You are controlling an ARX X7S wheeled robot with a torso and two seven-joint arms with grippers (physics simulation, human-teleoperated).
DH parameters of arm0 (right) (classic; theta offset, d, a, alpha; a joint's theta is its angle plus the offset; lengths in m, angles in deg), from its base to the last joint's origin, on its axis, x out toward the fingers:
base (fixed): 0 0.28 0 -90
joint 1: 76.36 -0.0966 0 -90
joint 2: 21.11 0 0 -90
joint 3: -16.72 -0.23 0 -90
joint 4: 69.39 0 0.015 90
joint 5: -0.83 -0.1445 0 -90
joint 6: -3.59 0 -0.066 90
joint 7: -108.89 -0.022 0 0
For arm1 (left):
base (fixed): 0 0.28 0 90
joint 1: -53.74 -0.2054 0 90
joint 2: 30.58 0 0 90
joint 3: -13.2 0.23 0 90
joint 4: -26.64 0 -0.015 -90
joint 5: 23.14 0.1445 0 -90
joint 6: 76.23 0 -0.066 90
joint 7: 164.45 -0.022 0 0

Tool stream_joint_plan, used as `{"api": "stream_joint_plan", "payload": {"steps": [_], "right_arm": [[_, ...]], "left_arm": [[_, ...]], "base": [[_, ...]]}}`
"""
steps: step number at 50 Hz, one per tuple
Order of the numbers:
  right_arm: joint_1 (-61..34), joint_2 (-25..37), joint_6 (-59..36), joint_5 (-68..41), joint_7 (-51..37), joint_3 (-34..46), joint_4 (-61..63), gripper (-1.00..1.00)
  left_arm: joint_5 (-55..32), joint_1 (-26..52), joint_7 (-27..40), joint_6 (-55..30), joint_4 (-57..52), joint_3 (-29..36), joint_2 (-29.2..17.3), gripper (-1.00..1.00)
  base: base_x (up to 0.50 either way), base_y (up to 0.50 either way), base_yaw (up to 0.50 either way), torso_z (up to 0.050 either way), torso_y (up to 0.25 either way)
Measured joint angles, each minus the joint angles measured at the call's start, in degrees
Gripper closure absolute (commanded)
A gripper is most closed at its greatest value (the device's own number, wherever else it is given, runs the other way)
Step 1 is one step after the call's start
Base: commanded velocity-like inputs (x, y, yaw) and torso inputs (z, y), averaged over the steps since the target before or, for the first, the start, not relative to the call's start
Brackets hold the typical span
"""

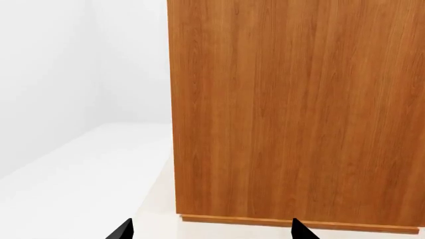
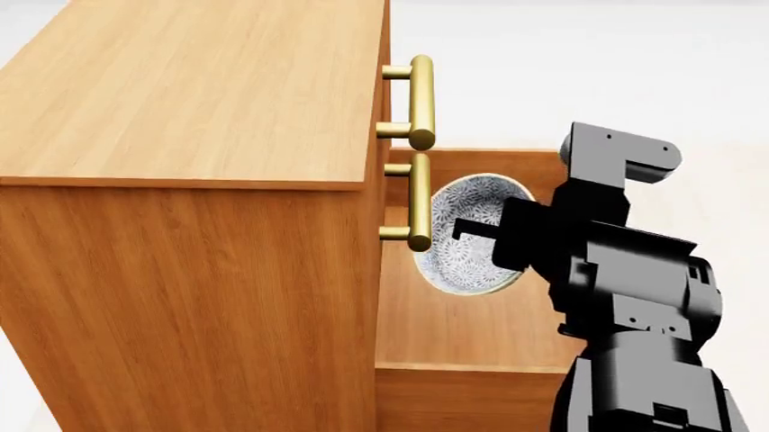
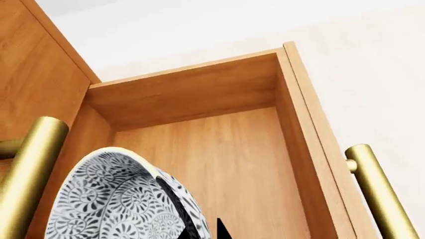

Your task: Put the bowl in the bottom drawer of the cabinet and close it.

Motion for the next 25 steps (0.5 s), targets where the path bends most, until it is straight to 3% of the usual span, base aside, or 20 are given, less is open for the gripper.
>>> {"api": "stream_joint_plan", "payload": {"steps": [25], "right_arm": [[0.3, 0.3, -4.9, -0.6, 2.0, -4.4, 0.0, 1.00]], "left_arm": [[0.0, -0.2, 0.4, -0.1, -0.6, 0.2, -0.3, -1.00]], "base": [[0.00, 0.00, 0.00, 0.000, 0.000]]}}
